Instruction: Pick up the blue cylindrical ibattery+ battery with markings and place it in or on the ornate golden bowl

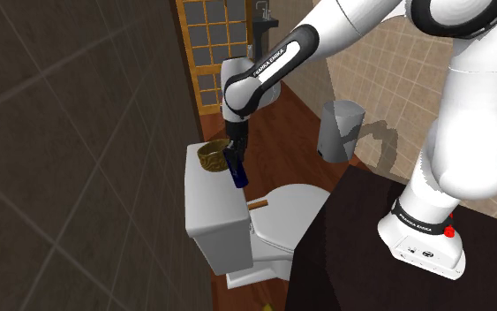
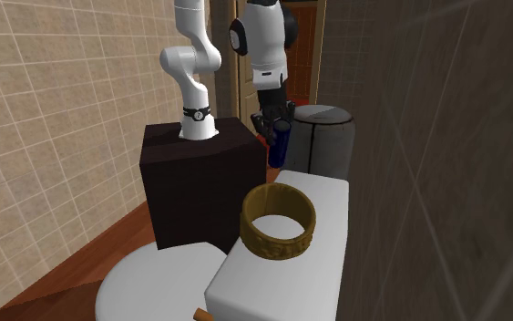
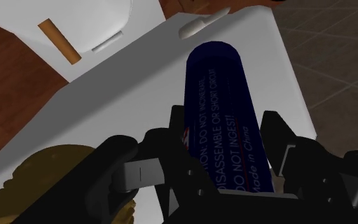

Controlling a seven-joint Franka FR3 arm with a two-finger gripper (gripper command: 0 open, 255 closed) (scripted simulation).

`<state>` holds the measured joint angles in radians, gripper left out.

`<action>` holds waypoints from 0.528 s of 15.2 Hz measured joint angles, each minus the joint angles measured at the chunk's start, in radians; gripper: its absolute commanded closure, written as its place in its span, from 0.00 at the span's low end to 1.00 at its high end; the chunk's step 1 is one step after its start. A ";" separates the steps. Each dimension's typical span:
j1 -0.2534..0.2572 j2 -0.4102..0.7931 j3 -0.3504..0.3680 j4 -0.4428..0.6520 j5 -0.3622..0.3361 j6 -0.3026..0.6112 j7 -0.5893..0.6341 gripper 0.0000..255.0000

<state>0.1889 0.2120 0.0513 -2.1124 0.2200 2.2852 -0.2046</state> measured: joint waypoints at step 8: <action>-0.002 -0.062 -0.003 0.036 -0.012 -0.097 0.020 1.00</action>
<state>0.1874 0.1498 0.0480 -2.0762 0.2079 2.1878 -0.1850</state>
